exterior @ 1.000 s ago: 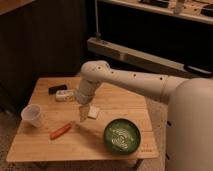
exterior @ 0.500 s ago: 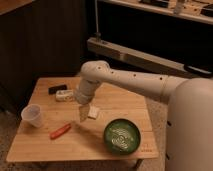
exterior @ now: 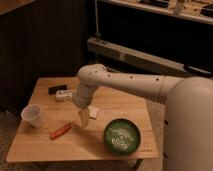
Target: Place the pepper in the ceramic cup
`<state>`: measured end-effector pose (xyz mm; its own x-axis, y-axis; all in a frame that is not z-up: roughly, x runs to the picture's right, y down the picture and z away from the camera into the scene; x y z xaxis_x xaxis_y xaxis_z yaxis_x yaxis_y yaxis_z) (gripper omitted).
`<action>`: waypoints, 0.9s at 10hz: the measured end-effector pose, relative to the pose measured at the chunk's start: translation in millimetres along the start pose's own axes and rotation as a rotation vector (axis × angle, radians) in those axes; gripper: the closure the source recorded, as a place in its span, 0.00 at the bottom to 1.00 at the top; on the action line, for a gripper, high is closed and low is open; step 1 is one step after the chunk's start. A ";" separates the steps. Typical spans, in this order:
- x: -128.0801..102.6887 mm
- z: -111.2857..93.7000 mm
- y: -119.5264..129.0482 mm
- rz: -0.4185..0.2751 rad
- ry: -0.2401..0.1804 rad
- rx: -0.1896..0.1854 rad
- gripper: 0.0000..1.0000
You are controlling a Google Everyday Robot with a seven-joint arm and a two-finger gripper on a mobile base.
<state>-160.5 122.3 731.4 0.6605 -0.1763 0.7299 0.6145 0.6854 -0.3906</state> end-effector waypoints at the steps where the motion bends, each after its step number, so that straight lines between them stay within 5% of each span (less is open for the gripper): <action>1: 0.9 0.0 1.0 0.001 0.002 -0.003 0.00; 9: -4.8 12.7 14.3 -0.008 -0.005 -0.029 0.00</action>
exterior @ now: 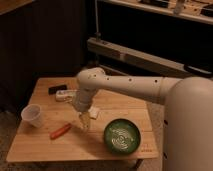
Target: Place the pepper in the ceramic cup
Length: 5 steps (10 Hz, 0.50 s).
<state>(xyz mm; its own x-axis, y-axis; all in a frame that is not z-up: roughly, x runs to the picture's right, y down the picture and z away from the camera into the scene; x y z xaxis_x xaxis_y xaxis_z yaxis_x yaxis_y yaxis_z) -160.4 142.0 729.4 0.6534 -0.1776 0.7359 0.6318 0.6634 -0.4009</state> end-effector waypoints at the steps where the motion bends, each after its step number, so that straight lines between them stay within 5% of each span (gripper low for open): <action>1: -0.5 1.7 1.6 -0.002 -0.001 -0.002 0.00; 5: -1.7 6.6 6.0 -0.006 -0.005 -0.010 0.00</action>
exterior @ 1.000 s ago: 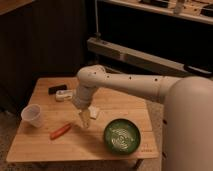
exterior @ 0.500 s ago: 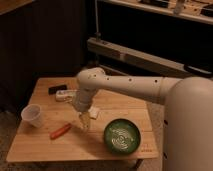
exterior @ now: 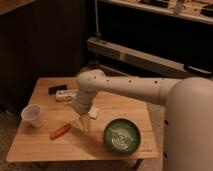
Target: Place the pepper in the ceramic cup
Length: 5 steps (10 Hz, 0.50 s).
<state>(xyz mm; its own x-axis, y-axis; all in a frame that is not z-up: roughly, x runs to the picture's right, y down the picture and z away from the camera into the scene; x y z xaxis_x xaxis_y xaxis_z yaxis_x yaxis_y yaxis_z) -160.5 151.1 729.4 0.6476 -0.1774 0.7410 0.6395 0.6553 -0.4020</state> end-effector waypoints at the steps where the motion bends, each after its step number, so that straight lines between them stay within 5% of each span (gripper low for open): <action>1: -0.4 1.1 0.7 -0.003 -0.003 -0.002 0.00; 5: -2.6 4.5 3.4 -0.015 -0.016 -0.015 0.00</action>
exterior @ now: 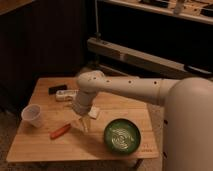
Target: Place the pepper in the ceramic cup
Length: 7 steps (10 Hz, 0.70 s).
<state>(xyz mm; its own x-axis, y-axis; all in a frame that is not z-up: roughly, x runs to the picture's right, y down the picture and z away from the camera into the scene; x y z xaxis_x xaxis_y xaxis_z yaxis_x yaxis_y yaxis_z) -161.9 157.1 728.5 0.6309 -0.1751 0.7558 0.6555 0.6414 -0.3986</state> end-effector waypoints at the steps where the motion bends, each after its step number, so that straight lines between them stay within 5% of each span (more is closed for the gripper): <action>1: 0.3 0.7 1.5 0.002 -0.005 -0.001 0.00; 7: -3.3 3.3 4.6 -0.005 -0.024 -0.012 0.00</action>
<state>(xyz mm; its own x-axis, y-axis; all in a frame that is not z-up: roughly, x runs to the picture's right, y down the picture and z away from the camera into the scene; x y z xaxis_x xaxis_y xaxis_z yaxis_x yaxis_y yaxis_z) -162.3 163.0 725.9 0.6177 -0.1603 0.7699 0.6638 0.6312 -0.4011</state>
